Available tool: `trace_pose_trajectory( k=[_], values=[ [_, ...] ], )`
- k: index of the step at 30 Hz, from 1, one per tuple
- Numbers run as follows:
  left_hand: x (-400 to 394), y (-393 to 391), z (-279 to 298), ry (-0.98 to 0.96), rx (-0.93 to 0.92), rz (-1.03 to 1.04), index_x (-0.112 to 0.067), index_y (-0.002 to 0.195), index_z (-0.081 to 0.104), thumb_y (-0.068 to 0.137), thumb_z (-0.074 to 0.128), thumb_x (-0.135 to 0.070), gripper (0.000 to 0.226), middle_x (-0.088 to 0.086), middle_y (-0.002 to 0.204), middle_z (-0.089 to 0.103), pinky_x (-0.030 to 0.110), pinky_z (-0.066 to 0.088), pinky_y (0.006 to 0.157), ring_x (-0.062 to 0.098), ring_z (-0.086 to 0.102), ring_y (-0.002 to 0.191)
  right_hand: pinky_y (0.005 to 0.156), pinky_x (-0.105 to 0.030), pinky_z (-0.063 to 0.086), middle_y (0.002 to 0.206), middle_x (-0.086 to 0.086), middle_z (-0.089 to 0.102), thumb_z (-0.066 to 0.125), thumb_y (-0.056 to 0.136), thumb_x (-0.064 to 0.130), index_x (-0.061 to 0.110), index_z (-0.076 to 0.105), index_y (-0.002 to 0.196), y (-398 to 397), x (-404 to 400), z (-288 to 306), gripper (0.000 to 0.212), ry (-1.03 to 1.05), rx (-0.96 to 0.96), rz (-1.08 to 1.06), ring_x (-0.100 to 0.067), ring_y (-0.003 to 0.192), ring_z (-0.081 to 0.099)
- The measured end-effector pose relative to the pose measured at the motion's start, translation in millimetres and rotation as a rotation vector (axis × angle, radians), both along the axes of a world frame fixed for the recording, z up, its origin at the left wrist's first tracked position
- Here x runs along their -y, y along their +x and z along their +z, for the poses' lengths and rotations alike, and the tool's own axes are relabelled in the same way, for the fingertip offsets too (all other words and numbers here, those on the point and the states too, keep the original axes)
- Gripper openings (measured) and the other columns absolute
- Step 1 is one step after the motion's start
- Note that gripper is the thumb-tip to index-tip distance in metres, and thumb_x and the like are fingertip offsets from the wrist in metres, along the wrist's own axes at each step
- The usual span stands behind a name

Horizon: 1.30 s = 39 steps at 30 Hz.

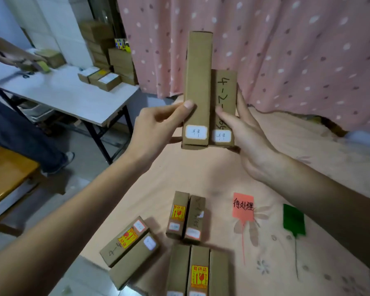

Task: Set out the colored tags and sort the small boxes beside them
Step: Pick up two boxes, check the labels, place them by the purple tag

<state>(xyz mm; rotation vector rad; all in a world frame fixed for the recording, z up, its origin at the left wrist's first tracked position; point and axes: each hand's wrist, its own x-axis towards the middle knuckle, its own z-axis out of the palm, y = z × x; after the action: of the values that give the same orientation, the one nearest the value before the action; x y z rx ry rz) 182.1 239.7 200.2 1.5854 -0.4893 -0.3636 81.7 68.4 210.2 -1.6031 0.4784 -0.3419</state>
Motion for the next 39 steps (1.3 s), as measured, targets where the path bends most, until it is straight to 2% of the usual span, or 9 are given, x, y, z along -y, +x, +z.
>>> trace_pose_trajectory(
  k=[4, 9, 13, 19, 25, 30, 33, 36, 39],
  values=[
    [10, -20, 23, -0.021, 0.050, -0.041, -0.017, 0.137, 0.072, 0.097, 0.069, -0.050, 0.052, 0.004, 0.116, 0.082, 0.048, 0.067, 0.084, 0.020, 0.078, 0.111, 0.115, -0.047, 0.054, 0.134, 0.022, 0.075, 0.067, 0.103, 0.040, 0.062, 0.037, 0.158, -19, 6, 16, 0.066, -0.012, 0.067, -0.035, -0.007, 0.124, 0.073],
    [22, -36, 41, -0.053, 0.092, -0.086, -0.014, 0.142, 0.067, 0.100, 0.069, -0.043, 0.052, 0.003, 0.119, 0.082, 0.048, 0.067, 0.086, 0.018, 0.076, 0.116, 0.117, -0.049, 0.051, 0.135, 0.031, 0.071, 0.066, 0.105, 0.037, 0.057, 0.041, 0.158, -39, 14, 33, 0.063, -0.030, 0.148, -0.082, -0.005, 0.130, 0.069],
    [32, -47, 46, -0.059, 0.098, -0.110, -0.019, 0.137, 0.072, 0.103, 0.065, -0.038, 0.039, 0.000, 0.114, 0.083, 0.047, 0.067, 0.087, 0.018, 0.077, 0.115, 0.118, -0.050, 0.050, 0.134, 0.034, 0.071, 0.065, 0.105, 0.034, 0.056, 0.044, 0.156, -54, 20, 37, 0.059, -0.002, 0.167, -0.097, -0.003, 0.132, 0.067],
    [47, -58, 46, -0.068, 0.120, -0.145, -0.016, 0.140, 0.069, 0.102, 0.066, -0.038, 0.044, -0.003, 0.115, 0.082, 0.032, 0.065, 0.078, 0.010, 0.077, 0.113, 0.113, -0.046, 0.054, 0.129, 0.032, 0.074, 0.066, 0.105, 0.032, 0.054, 0.041, 0.159, -71, 29, 40, 0.063, -0.007, 0.163, -0.140, -0.001, 0.122, 0.073],
    [57, -62, 53, -0.101, 0.141, -0.154, -0.015, 0.140, 0.070, 0.102, 0.067, -0.036, 0.044, -0.005, 0.112, 0.082, 0.027, 0.064, 0.077, 0.005, 0.077, 0.108, 0.108, -0.049, 0.059, 0.128, 0.015, 0.079, 0.072, 0.103, 0.030, 0.049, 0.042, 0.160, -83, 33, 49, 0.067, -0.011, 0.190, -0.194, -0.014, 0.117, 0.078],
    [54, -63, 62, -0.128, 0.184, -0.185, -0.019, 0.138, 0.072, 0.104, 0.065, -0.035, 0.038, -0.009, 0.107, 0.082, 0.030, 0.065, 0.081, 0.006, 0.077, 0.104, 0.091, -0.040, 0.065, 0.122, 0.005, 0.082, 0.079, 0.097, 0.027, 0.041, 0.051, 0.154, -91, 33, 60, 0.066, 0.002, 0.200, -0.230, -0.013, 0.105, 0.082],
    [51, -64, 68, -0.152, 0.206, -0.181, -0.016, 0.136, 0.073, 0.105, 0.062, -0.031, 0.036, -0.012, 0.100, 0.082, 0.025, 0.063, 0.076, 0.003, 0.076, 0.095, 0.097, -0.049, 0.065, 0.129, -0.005, 0.078, 0.082, 0.093, 0.029, 0.041, 0.049, 0.155, -93, 33, 66, 0.071, -0.019, 0.217, -0.238, -0.018, 0.107, 0.082],
    [49, -66, 70, -0.155, 0.237, -0.165, -0.013, 0.126, 0.076, 0.108, 0.057, -0.029, 0.030, -0.021, 0.080, 0.076, 0.017, 0.058, 0.068, -0.004, 0.070, 0.077, 0.099, -0.057, 0.063, 0.131, -0.009, 0.076, 0.084, 0.091, 0.031, 0.040, 0.048, 0.155, -94, 31, 70, 0.073, -0.041, 0.246, -0.225, -0.023, 0.110, 0.081],
    [48, -69, 70, -0.173, 0.234, -0.149, -0.019, 0.118, 0.077, 0.109, 0.056, -0.028, 0.024, -0.021, 0.081, 0.077, 0.017, 0.058, 0.071, -0.004, 0.072, 0.080, 0.098, -0.060, 0.063, 0.134, -0.010, 0.074, 0.086, 0.087, 0.036, 0.041, 0.049, 0.153, -94, 30, 68, 0.076, -0.066, 0.260, -0.229, -0.024, 0.112, 0.080]
  ],
)
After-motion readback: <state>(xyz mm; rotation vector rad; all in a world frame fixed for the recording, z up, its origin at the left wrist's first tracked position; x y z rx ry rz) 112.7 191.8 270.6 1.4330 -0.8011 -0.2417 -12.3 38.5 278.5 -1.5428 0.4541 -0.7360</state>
